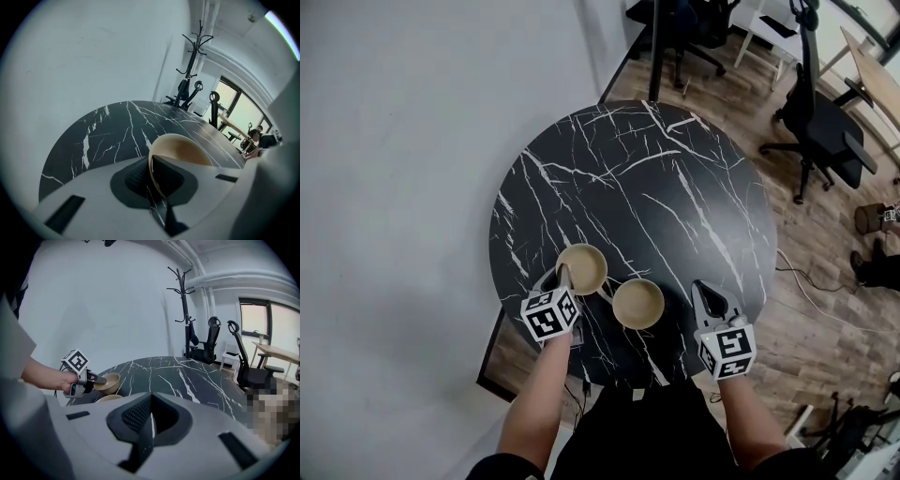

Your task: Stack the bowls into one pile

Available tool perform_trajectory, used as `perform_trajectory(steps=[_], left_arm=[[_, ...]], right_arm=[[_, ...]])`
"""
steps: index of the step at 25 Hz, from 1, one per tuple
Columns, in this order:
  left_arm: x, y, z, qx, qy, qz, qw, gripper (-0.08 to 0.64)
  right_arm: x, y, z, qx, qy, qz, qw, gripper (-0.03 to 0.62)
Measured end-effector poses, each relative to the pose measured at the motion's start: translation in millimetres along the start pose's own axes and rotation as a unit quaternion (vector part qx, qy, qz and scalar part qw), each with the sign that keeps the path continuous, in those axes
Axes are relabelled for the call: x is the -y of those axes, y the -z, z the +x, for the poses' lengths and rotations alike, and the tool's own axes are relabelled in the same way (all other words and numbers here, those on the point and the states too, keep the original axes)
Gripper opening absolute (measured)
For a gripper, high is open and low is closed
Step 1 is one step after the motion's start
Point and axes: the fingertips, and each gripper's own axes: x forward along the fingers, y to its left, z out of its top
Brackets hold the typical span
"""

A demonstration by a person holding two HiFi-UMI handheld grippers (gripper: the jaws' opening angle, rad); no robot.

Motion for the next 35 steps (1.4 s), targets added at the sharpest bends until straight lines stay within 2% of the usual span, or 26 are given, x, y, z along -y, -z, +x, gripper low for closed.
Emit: perform_trajectory(steps=[7, 16, 20, 29, 35], left_arm=[[19, -3, -22, 0.009, 0.020, -0.013, 0.9997, 0.026], [72, 2, -56, 0.014, 0.078, 0.017, 0.9967, 0.026], [95, 8, -63, 0.015, 0.105, 0.016, 0.9943, 0.026], [127, 28, -62, -0.001, 0.119, 0.067, 0.9906, 0.026], [137, 41, -58, -0.010, 0.113, 0.098, 0.9887, 0.028]], right_arm=[[1, -1, 0, 0.006, 0.005, 0.005, 1.000, 0.009], [-9, -3, -1, 0.013, -0.002, 0.007, 1.000, 0.009], [-12, -2, -3, 0.016, -0.005, 0.008, 1.000, 0.009], [-12, 3, -10, 0.015, -0.006, 0.010, 1.000, 0.009], [-13, 4, -11, 0.017, -0.010, 0.011, 1.000, 0.009]])
